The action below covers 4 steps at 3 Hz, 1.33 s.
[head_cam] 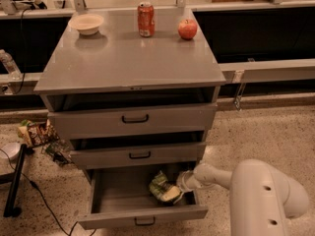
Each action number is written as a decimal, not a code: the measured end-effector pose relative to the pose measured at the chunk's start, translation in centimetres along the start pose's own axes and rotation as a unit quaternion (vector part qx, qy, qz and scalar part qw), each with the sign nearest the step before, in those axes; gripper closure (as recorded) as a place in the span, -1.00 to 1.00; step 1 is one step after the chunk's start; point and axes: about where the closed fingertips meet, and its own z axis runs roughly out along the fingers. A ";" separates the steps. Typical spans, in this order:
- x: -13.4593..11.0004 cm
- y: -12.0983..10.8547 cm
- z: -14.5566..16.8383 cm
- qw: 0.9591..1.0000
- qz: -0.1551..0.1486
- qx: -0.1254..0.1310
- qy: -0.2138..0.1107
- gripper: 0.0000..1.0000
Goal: Pick green jalapeno chip bag from bottom drawer and place on counter
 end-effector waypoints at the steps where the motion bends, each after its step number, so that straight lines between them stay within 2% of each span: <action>1: 1.4 -0.6 3.1 1.000 0.000 0.008 0.018 -1.00; 2: 2.8 -1.0 5.2 0.999 0.000 0.011 0.035 -1.00; 3: 4.1 -1.0 6.7 0.999 0.002 0.007 0.048 -0.63; 4: 4.5 -1.0 6.8 0.999 0.004 0.003 0.051 -0.17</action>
Offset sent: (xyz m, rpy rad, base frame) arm 0.0050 0.0040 -0.0920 -0.1132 0.0476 0.0003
